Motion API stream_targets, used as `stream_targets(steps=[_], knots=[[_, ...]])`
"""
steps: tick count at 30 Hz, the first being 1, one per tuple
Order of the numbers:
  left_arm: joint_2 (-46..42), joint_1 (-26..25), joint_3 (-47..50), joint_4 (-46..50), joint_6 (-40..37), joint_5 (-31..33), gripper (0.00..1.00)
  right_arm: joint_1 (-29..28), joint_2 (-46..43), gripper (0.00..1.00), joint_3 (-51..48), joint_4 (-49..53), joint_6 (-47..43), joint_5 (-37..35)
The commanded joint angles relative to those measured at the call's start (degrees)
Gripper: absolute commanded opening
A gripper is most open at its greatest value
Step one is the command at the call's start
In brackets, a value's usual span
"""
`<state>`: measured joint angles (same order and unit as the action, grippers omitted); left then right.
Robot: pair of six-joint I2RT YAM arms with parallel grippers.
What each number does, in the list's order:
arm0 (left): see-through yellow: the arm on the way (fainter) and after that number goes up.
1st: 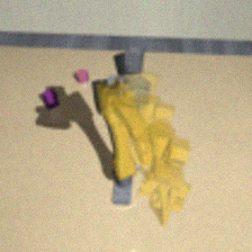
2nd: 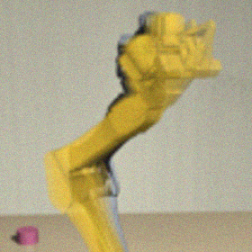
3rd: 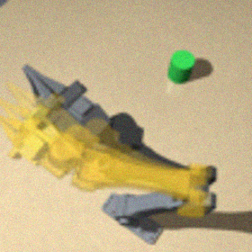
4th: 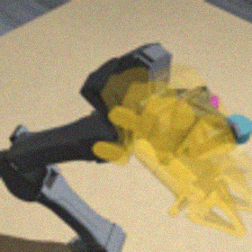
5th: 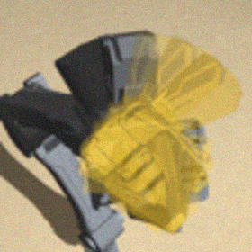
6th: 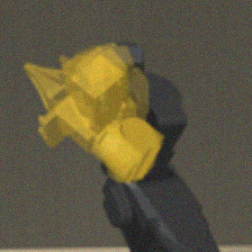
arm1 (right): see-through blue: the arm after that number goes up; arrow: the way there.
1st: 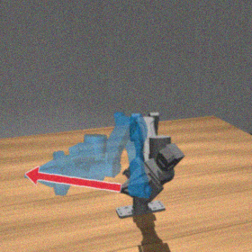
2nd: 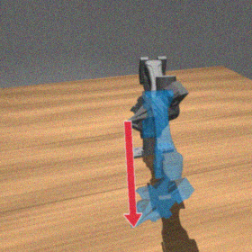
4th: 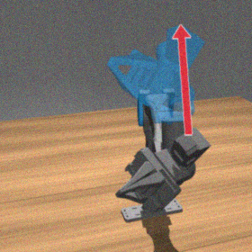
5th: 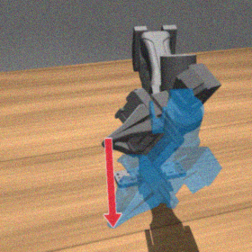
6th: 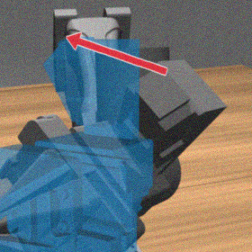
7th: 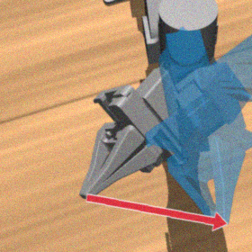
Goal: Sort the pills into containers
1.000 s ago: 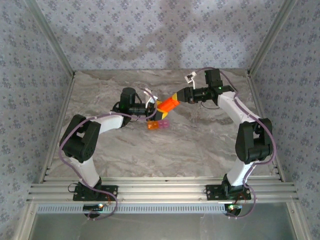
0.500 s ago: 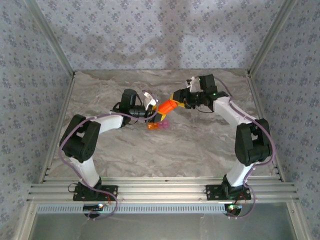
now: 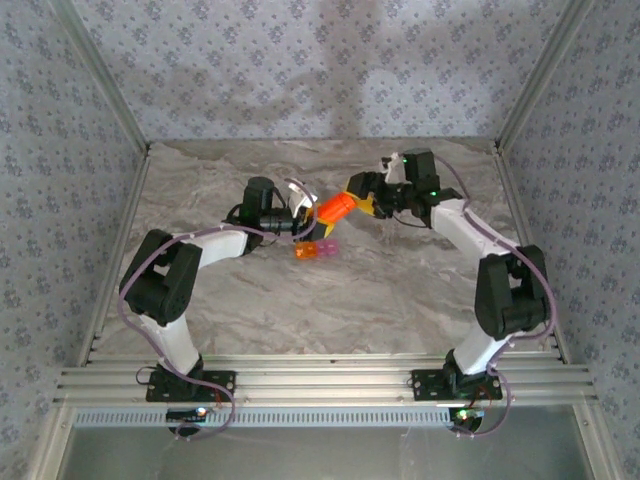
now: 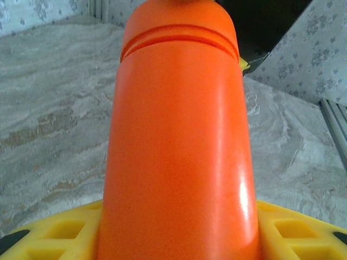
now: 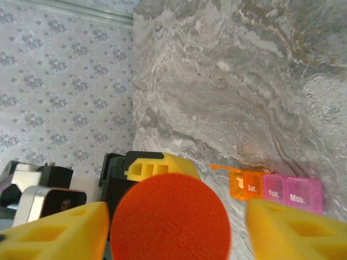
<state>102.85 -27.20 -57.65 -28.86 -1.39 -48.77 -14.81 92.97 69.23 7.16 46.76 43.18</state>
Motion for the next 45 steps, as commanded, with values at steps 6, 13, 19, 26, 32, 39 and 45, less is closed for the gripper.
stream_targets(steps=[6, 13, 19, 26, 32, 39, 45], knots=[[-0.7, 0.9, -2.1, -5.6, 3.6, -5.7, 0.00, 5.2, -8.7, 0.88, -0.4, 4.9, -10.0, 1.3], [-1.9, 1.2, -1.9, -3.7, 4.0, -8.9, 0.00, 7.5, -5.5, 0.86, -2.3, -0.5, -24.2, 8.8], [-1.8, 1.3, -2.8, -1.9, 4.3, -11.4, 0.00, 6.2, -1.1, 0.83, 2.1, 2.0, -30.9, 16.0], [-1.4, 1.2, -3.2, -1.0, 4.2, -12.2, 0.00, 3.2, 0.8, 0.83, 4.6, 4.9, -33.4, 17.2], [-1.3, 1.3, -3.4, -0.8, 4.0, -12.6, 0.00, 1.9, 2.4, 0.80, 6.1, 6.5, -34.0, 17.0], [-1.5, 1.2, -3.3, -0.3, 4.0, -12.5, 0.00, 1.5, 3.6, 0.68, 6.3, 6.9, -33.6, 16.9], [-1.5, 1.2, -3.4, -0.1, 3.8, -12.5, 0.00, 0.7, 4.4, 0.55, 6.3, 7.6, -33.6, 17.8]])
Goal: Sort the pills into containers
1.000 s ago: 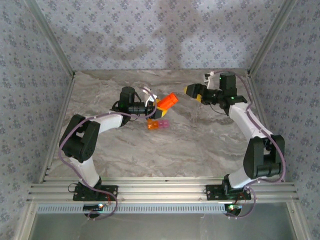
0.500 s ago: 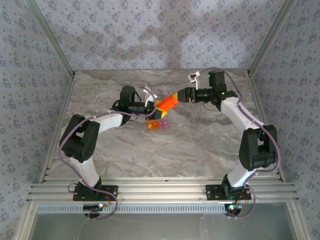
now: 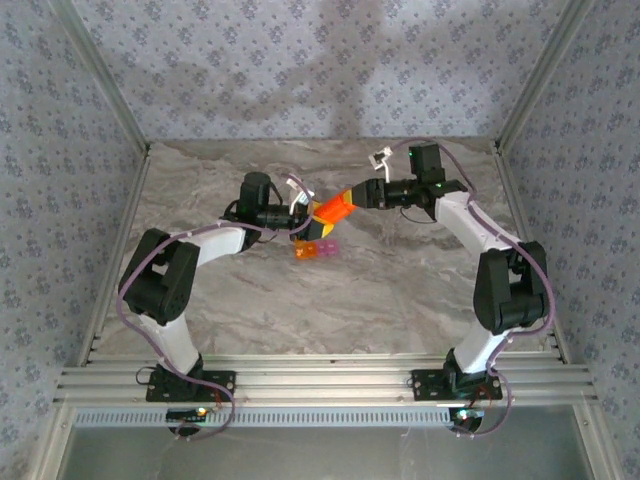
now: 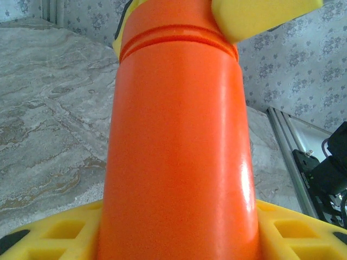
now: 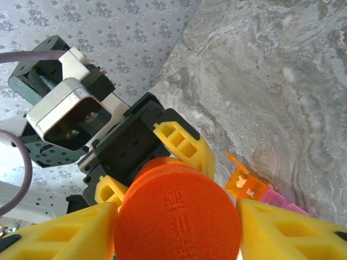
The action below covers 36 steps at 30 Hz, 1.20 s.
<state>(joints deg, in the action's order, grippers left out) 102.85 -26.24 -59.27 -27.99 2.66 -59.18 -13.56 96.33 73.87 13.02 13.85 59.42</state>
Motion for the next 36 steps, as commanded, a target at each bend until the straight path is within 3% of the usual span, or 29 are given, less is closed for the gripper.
stream_targets(steps=[1, 6, 9, 19, 26, 29, 33, 36], knots=[[-1.5, 0.2, -1.9, -0.9, -0.2, -2.0, 0.00, -0.7, 1.1, 0.52, 1.5, 1.8, -0.4, 1.5], [-1.8, 0.2, -2.3, -0.9, -0.2, -1.1, 0.00, -1.0, 1.6, 0.42, 0.6, 0.9, 4.7, -0.5], [-2.2, 0.2, -2.3, -1.2, -0.5, 1.0, 0.00, -1.1, 1.6, 0.38, -1.3, -3.1, 12.5, -1.8], [-5.8, -2.1, -0.6, 0.6, -7.3, 12.6, 0.00, -5.5, 0.9, 0.37, -8.2, -9.0, 34.5, -13.8], [-4.8, -2.3, -0.8, -0.3, -6.4, 12.5, 0.00, -5.6, 0.2, 0.41, -8.5, -9.8, 36.3, -13.7], [-4.2, -2.1, -0.8, -1.2, -5.5, 12.0, 0.00, -3.9, -1.0, 0.50, -7.3, -8.6, 34.7, -12.9], [-3.4, -1.3, -0.7, -2.2, -4.1, 10.6, 0.00, -0.7, -4.5, 0.83, -6.0, -6.1, 31.0, -11.4], [-3.1, -0.8, -0.4, -2.5, -3.5, 9.4, 0.00, 0.8, -7.1, 0.91, -4.0, -2.3, 26.4, -10.6]])
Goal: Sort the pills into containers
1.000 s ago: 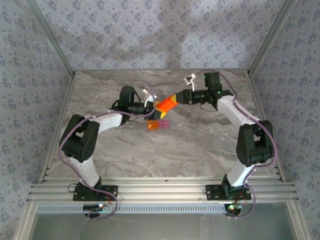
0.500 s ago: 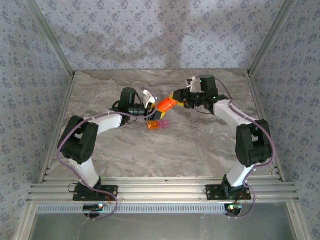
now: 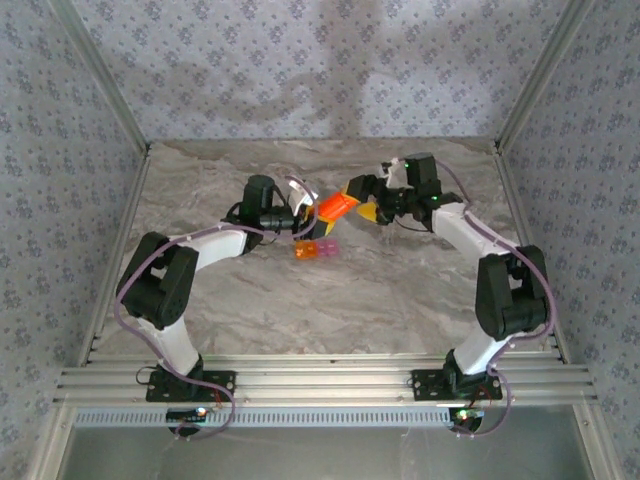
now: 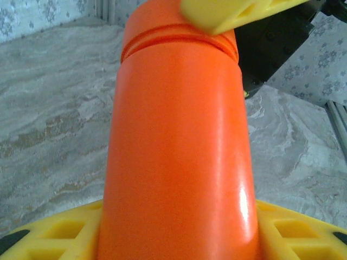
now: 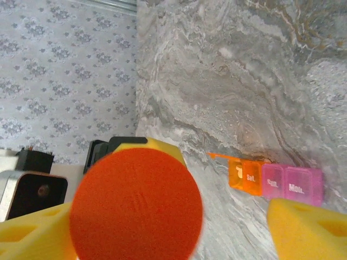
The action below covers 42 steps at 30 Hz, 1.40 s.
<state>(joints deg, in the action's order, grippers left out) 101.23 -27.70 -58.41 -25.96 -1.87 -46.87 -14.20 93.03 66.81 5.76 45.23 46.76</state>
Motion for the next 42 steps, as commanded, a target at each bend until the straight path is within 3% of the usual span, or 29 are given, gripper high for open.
stream_targets(steps=[1, 11, 16, 30, 42], knots=[[-1.5, 0.8, -1.3, -4.5, 1.2, -3.4, 0.00, 1.9, -4.4, 0.91, 3.4, 6.0, -6.7, 2.4], [-1.8, 2.5, -1.1, -3.1, 2.2, -9.1, 0.00, 4.4, -6.1, 0.87, 3.7, 5.2, -27.1, 4.2], [-1.7, 2.7, -1.6, -3.0, 3.3, -11.7, 0.00, 4.1, -3.0, 0.83, 5.6, 2.3, -27.4, 8.2], [-1.7, 2.7, -2.4, -2.0, 4.1, -14.4, 0.00, 0.3, 2.6, 0.80, 10.0, 6.4, -30.3, 9.7], [-1.7, 2.7, -2.9, -0.9, 3.9, -14.6, 0.00, -0.9, 4.6, 0.59, 10.2, 5.5, -29.3, 12.7]])
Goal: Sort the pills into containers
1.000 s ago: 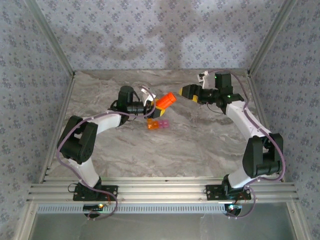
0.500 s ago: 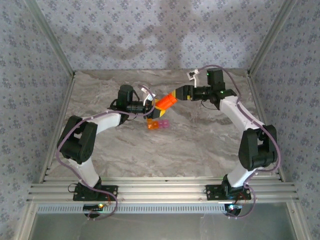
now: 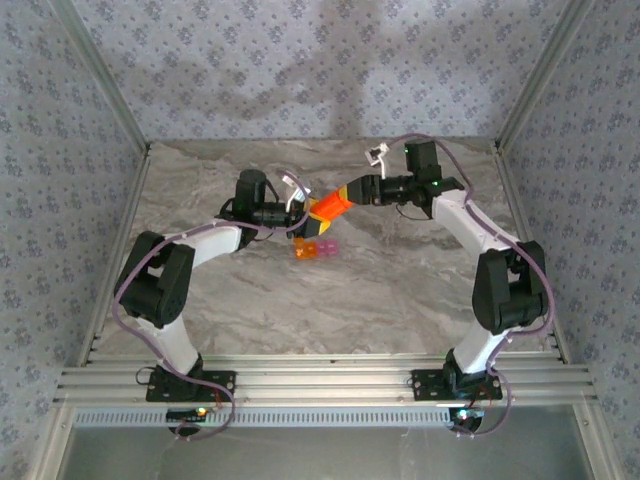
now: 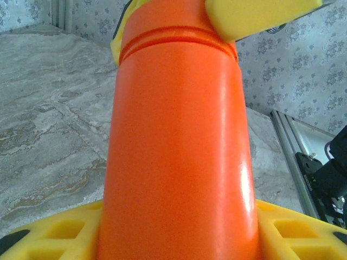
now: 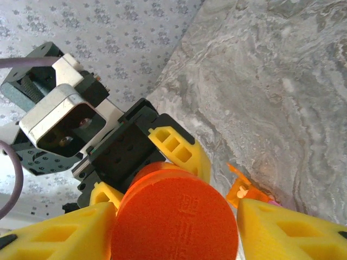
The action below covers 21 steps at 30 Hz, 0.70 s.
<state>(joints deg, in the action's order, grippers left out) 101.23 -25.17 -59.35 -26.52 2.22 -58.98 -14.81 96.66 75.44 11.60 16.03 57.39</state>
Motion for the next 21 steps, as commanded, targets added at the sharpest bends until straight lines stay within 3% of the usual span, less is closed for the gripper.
stream_targets(steps=[1, 9, 16, 21], knots=[[-1.7, 0.1, -2.0, -0.2, -0.2, -2.6, 0.00, -0.2, 1.1, 0.57, 1.5, -0.4, 0.1, 2.4], [-2.0, 0.0, -2.4, 0.4, -0.4, -1.6, 0.00, -0.4, 1.6, 0.40, -0.4, -2.5, 7.1, 1.0], [-4.2, -1.0, -0.8, -0.7, -2.2, 5.3, 0.00, -2.5, 1.2, 0.36, -5.6, -5.6, 28.6, -10.7], [-6.3, -3.2, 1.4, -1.2, -6.9, 12.2, 0.00, -5.1, -0.6, 0.37, -10.3, -10.5, 37.1, -15.7]])
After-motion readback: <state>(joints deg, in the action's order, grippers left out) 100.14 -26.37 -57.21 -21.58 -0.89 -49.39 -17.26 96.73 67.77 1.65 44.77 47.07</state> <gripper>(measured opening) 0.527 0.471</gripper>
